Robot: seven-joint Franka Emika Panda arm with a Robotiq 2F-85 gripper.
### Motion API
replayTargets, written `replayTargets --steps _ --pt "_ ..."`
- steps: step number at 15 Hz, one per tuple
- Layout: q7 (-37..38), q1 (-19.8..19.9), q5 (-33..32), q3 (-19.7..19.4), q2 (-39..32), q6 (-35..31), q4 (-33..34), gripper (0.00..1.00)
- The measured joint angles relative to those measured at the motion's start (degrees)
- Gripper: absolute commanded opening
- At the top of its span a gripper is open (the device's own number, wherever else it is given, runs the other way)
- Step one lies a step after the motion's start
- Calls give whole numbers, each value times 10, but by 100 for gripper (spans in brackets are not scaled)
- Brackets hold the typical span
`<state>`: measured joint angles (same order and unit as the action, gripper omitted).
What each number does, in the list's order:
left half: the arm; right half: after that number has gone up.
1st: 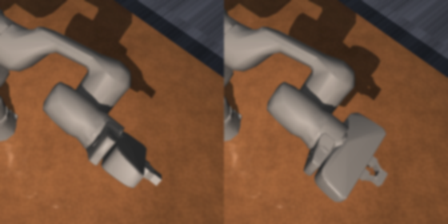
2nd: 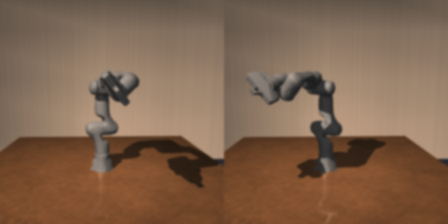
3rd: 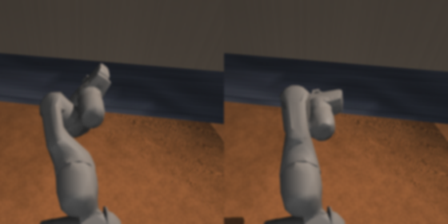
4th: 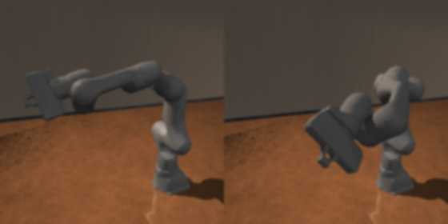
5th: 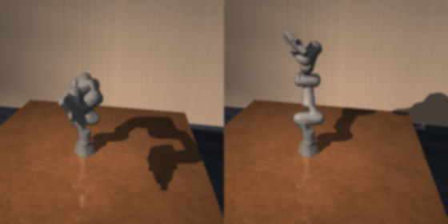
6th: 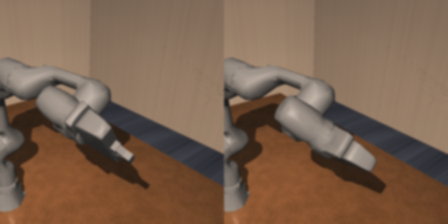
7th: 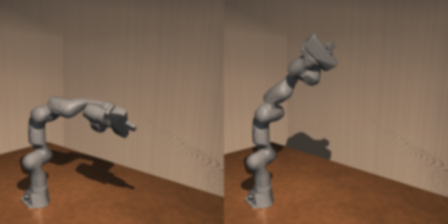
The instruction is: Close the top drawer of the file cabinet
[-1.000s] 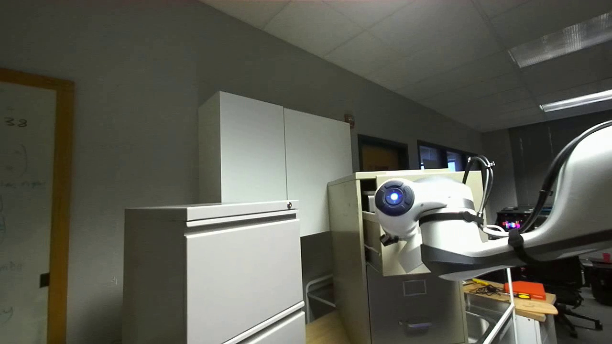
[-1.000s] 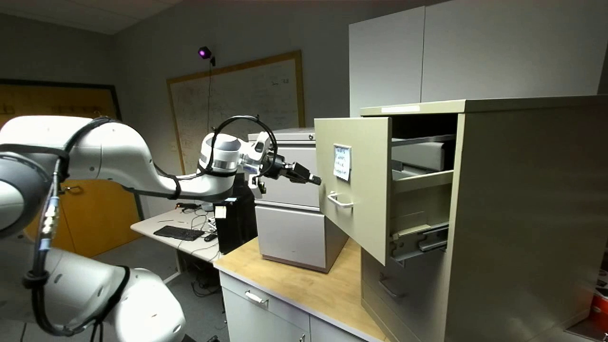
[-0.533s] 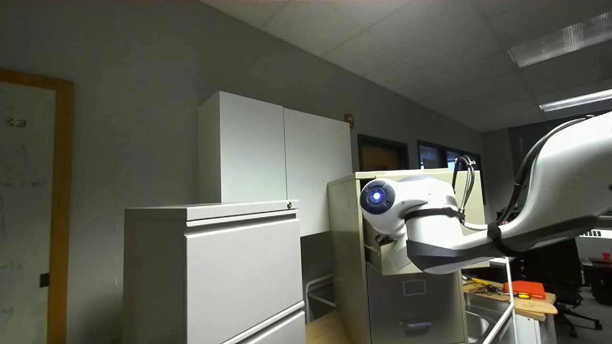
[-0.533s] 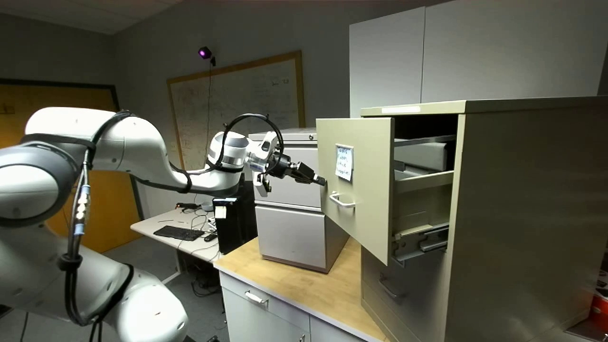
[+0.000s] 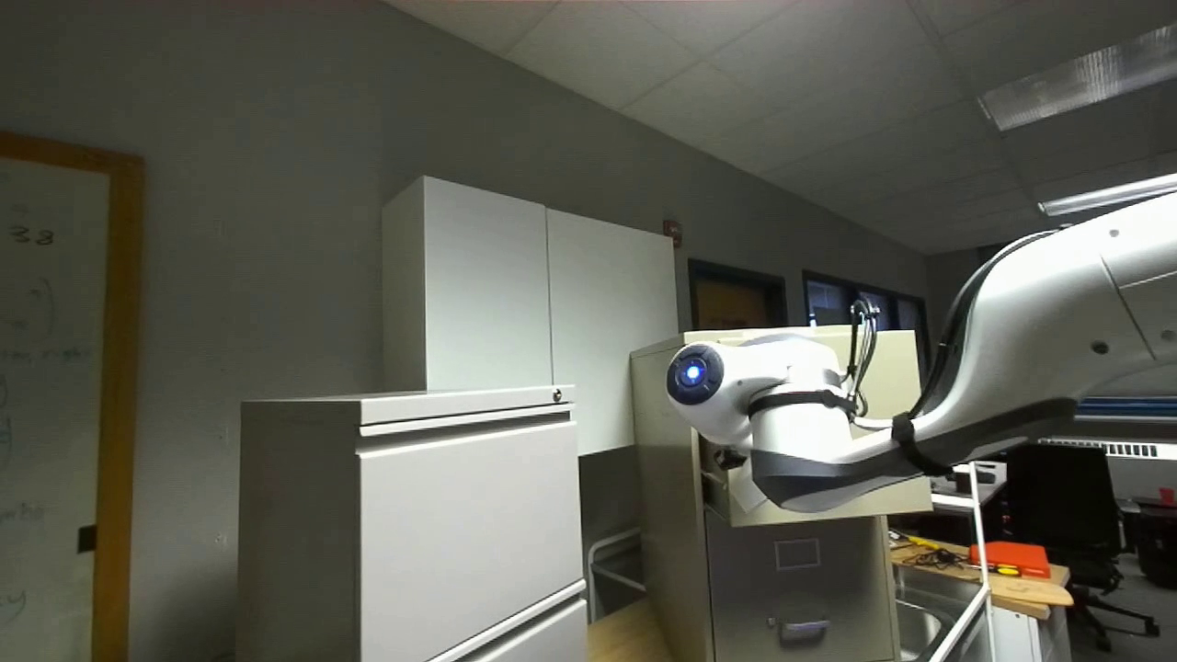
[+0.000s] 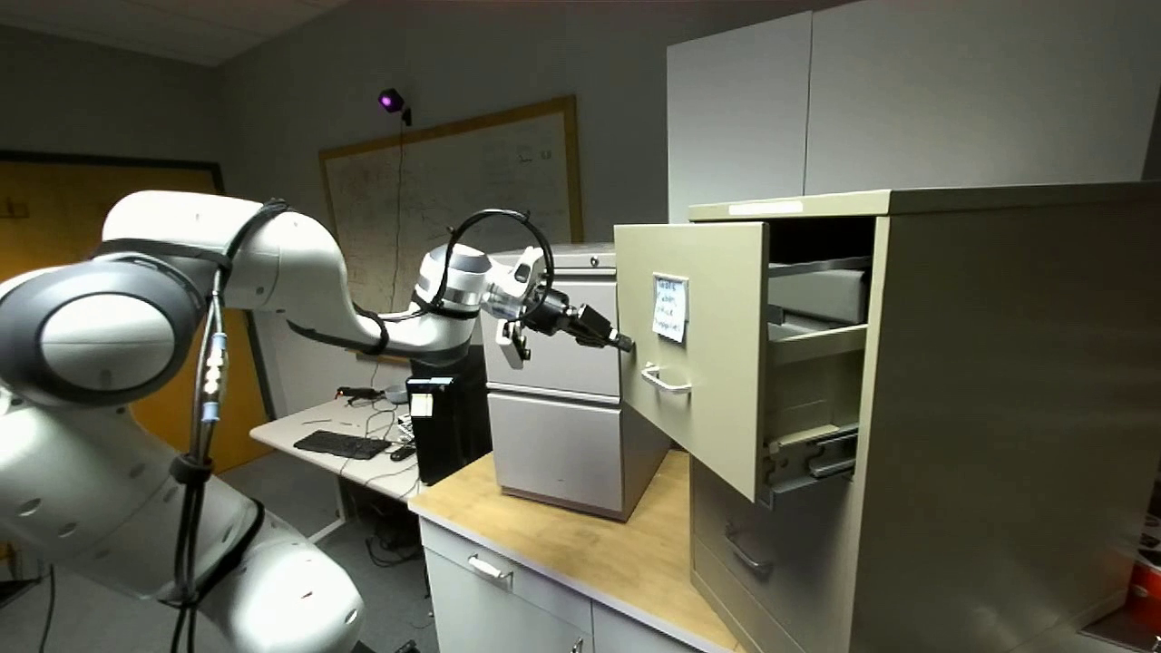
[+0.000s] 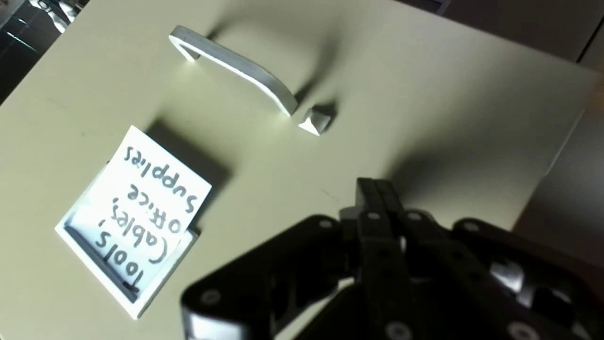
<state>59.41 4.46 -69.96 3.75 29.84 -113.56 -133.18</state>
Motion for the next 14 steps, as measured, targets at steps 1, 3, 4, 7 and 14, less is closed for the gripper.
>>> replayTargets --steps 1,3,4,7,14 --pt "0 0 0 -4 -12 1 11 0" --pt "0 0 0 -14 -37 1 35 0" --pt "-1 0 0 -18 -49 1 46 0" --pt "-1 0 0 -30 -80 1 69 0" --pt "5 0 -8 -41 -121 7 99 0"
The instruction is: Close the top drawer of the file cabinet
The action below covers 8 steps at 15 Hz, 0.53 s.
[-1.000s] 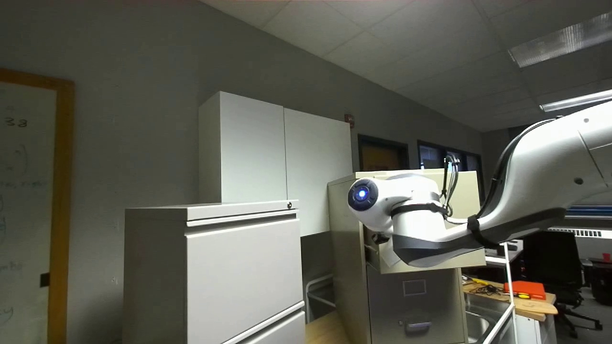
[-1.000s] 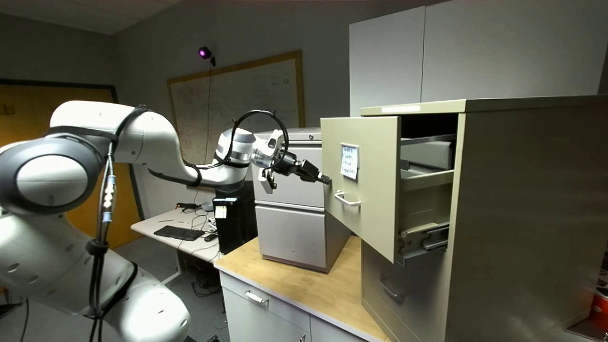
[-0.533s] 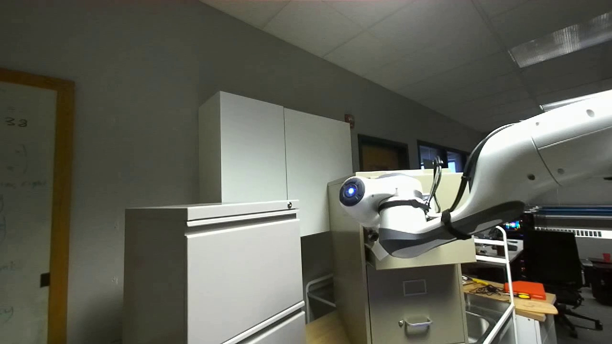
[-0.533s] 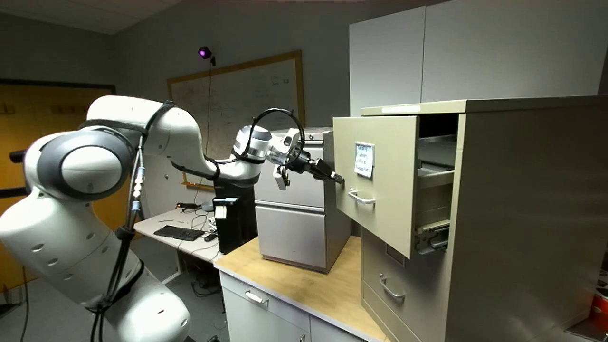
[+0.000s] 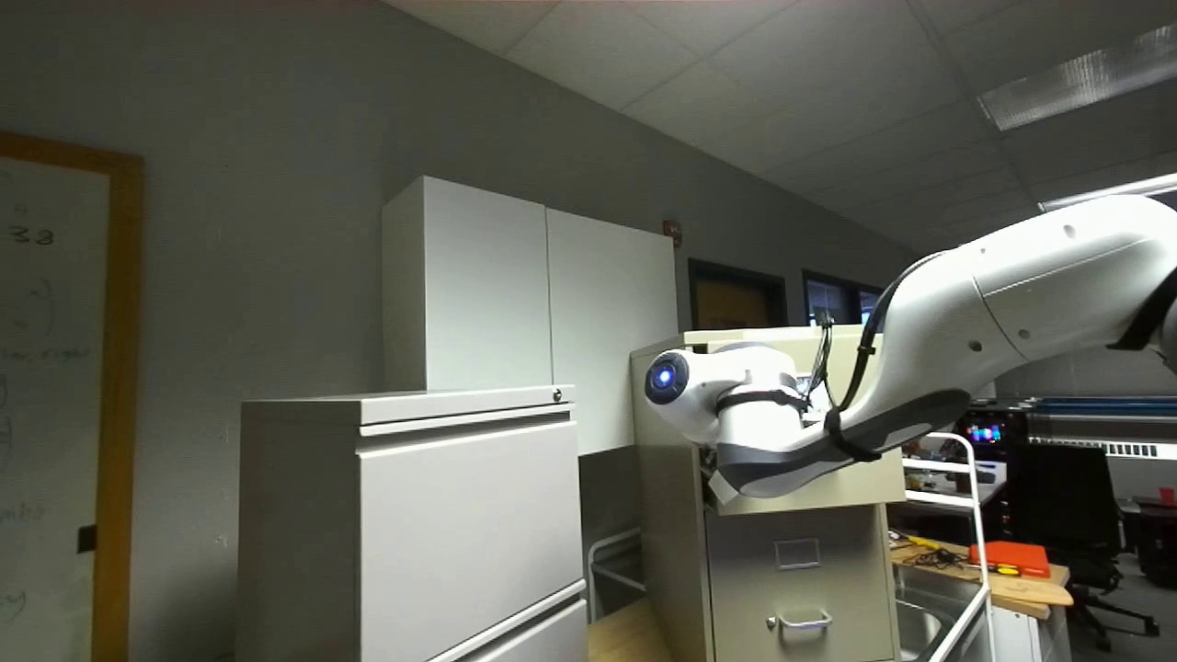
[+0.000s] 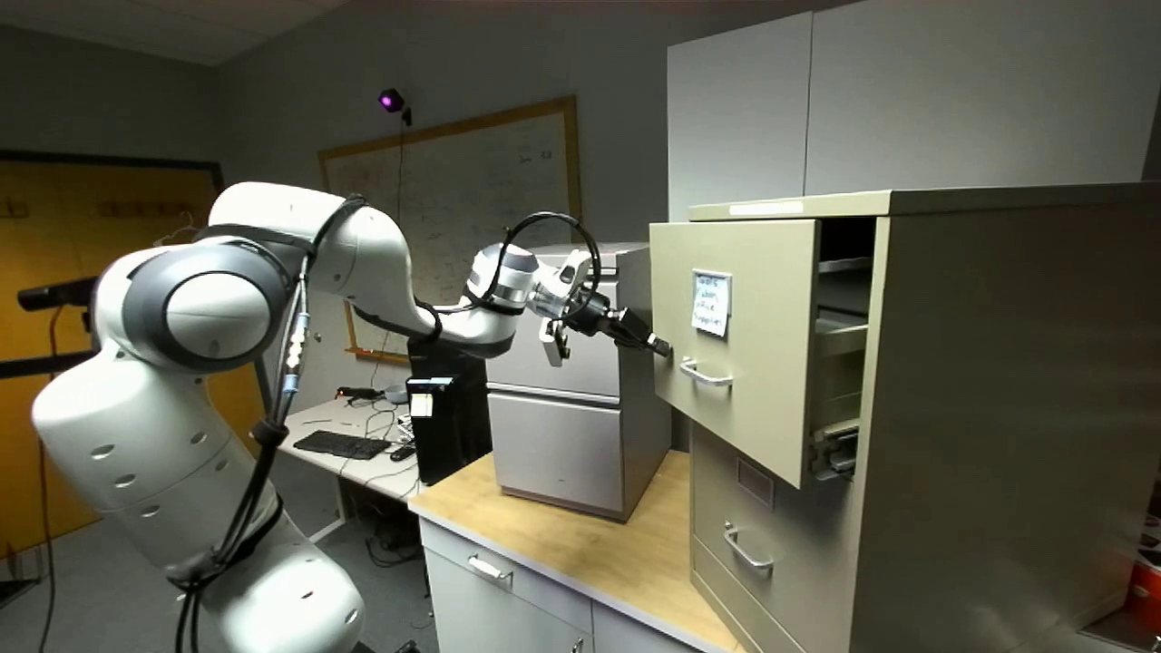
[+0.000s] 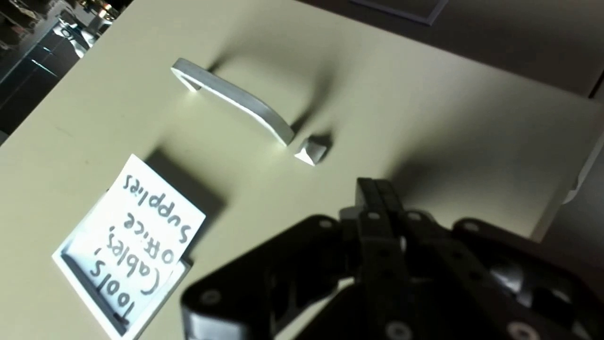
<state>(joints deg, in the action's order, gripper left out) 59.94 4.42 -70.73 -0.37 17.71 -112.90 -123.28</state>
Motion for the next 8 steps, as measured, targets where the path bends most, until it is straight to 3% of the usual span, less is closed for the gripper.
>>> replayTargets --steps 8 --pt "86 0 -73 -5 -51 5 25 0"
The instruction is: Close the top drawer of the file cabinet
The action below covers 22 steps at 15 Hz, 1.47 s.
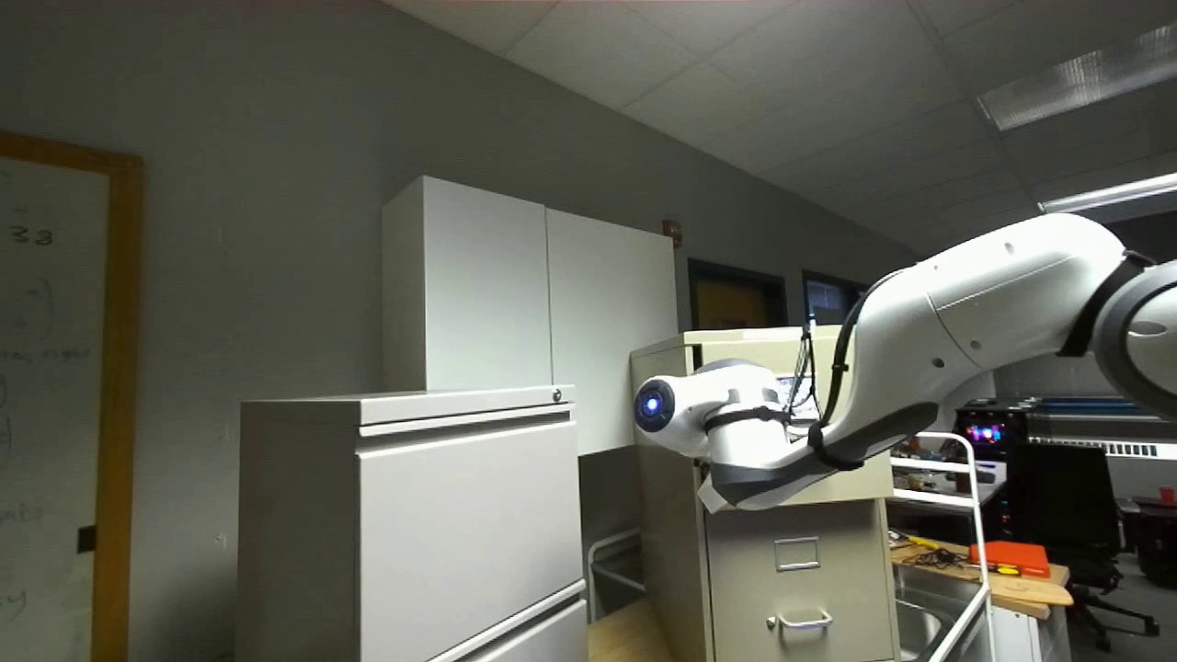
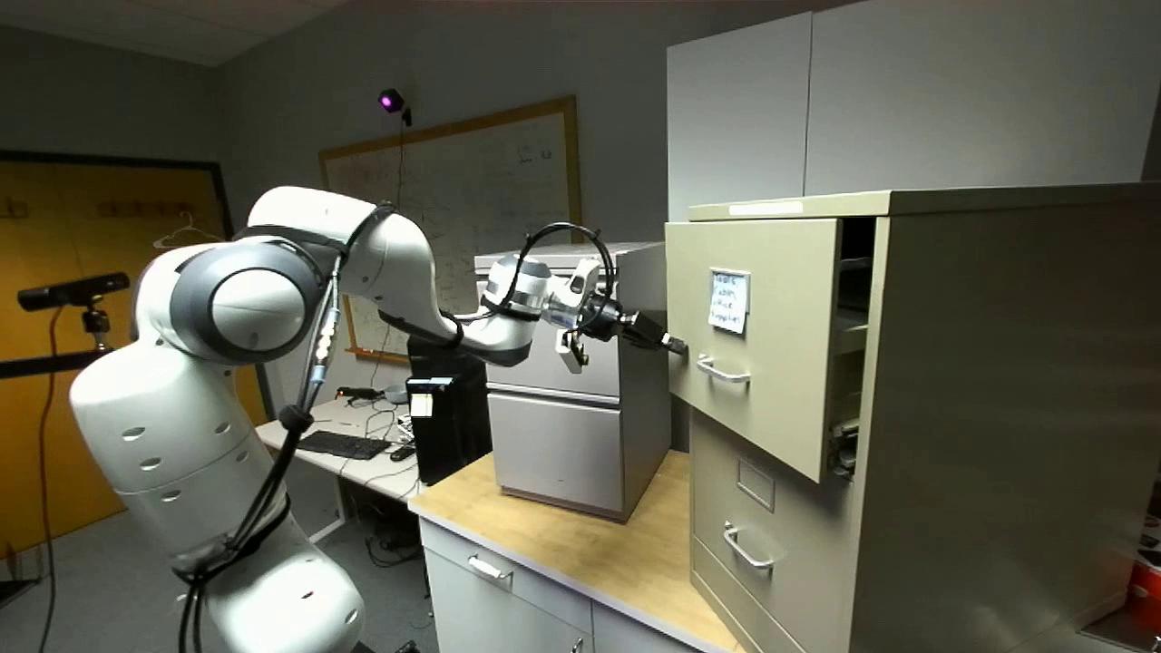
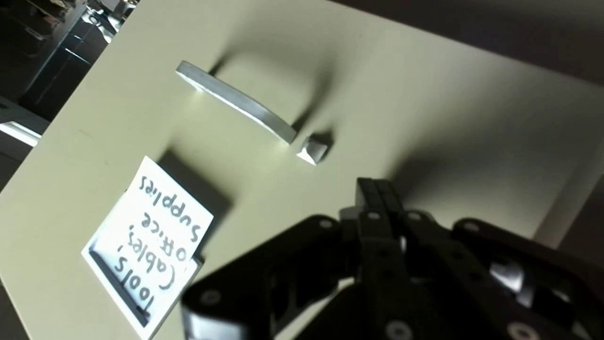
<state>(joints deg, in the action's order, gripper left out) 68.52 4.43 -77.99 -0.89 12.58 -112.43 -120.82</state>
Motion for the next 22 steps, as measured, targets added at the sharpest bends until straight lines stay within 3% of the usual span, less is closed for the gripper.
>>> replayTargets --steps 15,22 --pt "3 -1 7 -25 -103 12 114 0" --pt "2 -2 73 -27 -127 33 164 0"
